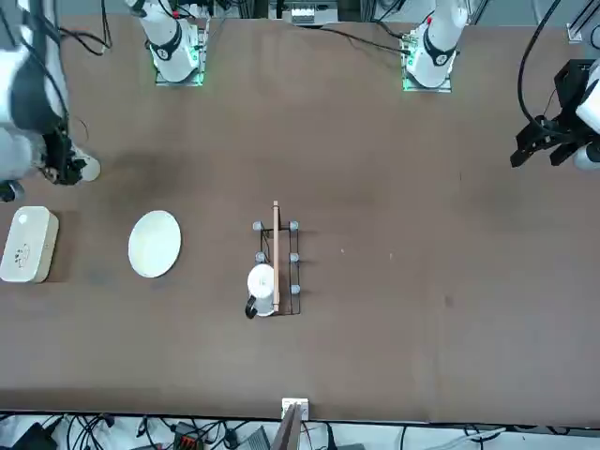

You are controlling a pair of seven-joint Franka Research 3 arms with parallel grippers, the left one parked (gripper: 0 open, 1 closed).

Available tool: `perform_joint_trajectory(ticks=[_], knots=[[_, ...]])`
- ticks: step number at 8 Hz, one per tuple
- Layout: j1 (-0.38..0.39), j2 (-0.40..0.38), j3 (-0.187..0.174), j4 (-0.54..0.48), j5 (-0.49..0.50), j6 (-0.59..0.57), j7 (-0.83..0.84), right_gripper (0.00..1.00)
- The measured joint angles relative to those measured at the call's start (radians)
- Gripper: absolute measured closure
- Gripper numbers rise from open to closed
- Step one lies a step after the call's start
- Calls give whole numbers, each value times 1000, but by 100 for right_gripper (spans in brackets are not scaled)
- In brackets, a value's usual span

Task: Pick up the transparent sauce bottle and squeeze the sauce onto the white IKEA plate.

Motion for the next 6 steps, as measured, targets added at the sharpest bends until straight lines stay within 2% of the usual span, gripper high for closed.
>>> perform_joint_trajectory(ticks=[4,6], knots=[[95,16,2,-123,-221,26,582,0],[139,83,4,-193,-347,28,923,1]])
